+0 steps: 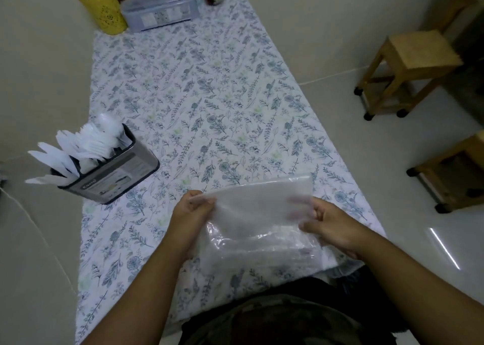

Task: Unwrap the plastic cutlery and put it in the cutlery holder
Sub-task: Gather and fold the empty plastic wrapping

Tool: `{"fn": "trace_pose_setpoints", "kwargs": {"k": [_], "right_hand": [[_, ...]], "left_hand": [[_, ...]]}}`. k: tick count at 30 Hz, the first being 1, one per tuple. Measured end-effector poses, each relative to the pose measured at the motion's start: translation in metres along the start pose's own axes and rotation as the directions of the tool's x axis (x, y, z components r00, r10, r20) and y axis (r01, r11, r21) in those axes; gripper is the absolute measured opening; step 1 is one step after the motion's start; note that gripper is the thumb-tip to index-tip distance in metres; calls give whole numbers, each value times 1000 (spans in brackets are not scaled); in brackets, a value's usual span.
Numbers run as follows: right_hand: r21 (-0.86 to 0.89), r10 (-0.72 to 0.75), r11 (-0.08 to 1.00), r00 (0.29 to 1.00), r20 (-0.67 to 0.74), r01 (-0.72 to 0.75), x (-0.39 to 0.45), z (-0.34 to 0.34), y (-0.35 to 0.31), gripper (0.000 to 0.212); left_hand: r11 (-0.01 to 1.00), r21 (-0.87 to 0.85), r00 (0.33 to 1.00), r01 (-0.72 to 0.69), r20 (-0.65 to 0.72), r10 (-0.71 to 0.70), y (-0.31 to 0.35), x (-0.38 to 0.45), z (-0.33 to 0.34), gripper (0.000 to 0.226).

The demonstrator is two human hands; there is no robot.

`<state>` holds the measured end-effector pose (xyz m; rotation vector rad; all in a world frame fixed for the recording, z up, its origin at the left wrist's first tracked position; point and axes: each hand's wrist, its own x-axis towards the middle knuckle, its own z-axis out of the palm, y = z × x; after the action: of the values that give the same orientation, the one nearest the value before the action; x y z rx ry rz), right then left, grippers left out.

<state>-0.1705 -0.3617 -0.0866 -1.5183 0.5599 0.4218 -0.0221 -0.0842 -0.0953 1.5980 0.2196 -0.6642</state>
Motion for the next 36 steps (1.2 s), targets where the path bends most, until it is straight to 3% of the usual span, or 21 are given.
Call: {"fn": "trace_pose_setpoints", "kwargs": {"k": [3,5,8,11,13,16,18,20,23,26,30,33,36], "right_hand": [[224,-23,973,984,-175,62,-15,-7,9,48],[296,-34,943,926,-375,155,-28,-17,15,44],[215,-132,924,791,-597,317,-59,-36,19,49],[18,-198,949,638,-744,316,-102,-54,36,42],[-45,-185,964,543,-819,262,-133,-64,57,45],[-3,-74,983,381,-922,184,-179,-72,97,47],[76,28,985,297,-955,152,-203,-71,127,45],[173,132,974,258,-957,145,-216,-68,160,38],[314,282,946,267,-922,84,-209,-69,218,33],[357,371,929,306,-877,-100,-175,-81,282,38],[496,516,856,312,-798,-146,-104,-111,372,32],[509,562,826,402,-723,-240,-50,-140,436,39],[481,645,764,516,-563,-430,-16,-166,479,56]], "left_hand": [[933,336,966,-129,-168,194,13,0,39,40],[877,405,930,-259,-141,339,23,-7,73,49],[858,297,902,-420,241,358,30,-27,138,37],[774,262,745,-577,557,367,24,-54,208,40],[663,312,638,-680,698,325,11,-66,255,43],[495,354,475,-793,869,140,-24,-81,319,43],[466,343,382,-815,924,-13,-52,-96,352,43],[461,361,333,-811,932,-144,-84,-106,380,44],[408,438,300,-801,884,-359,-134,-108,413,47],[328,530,336,-782,802,-495,-191,-90,442,49],[183,596,382,-782,691,-614,-271,-35,471,50],[98,599,419,-795,657,-627,-321,7,487,29],[9,528,399,-849,652,-645,-346,34,497,36]]}}
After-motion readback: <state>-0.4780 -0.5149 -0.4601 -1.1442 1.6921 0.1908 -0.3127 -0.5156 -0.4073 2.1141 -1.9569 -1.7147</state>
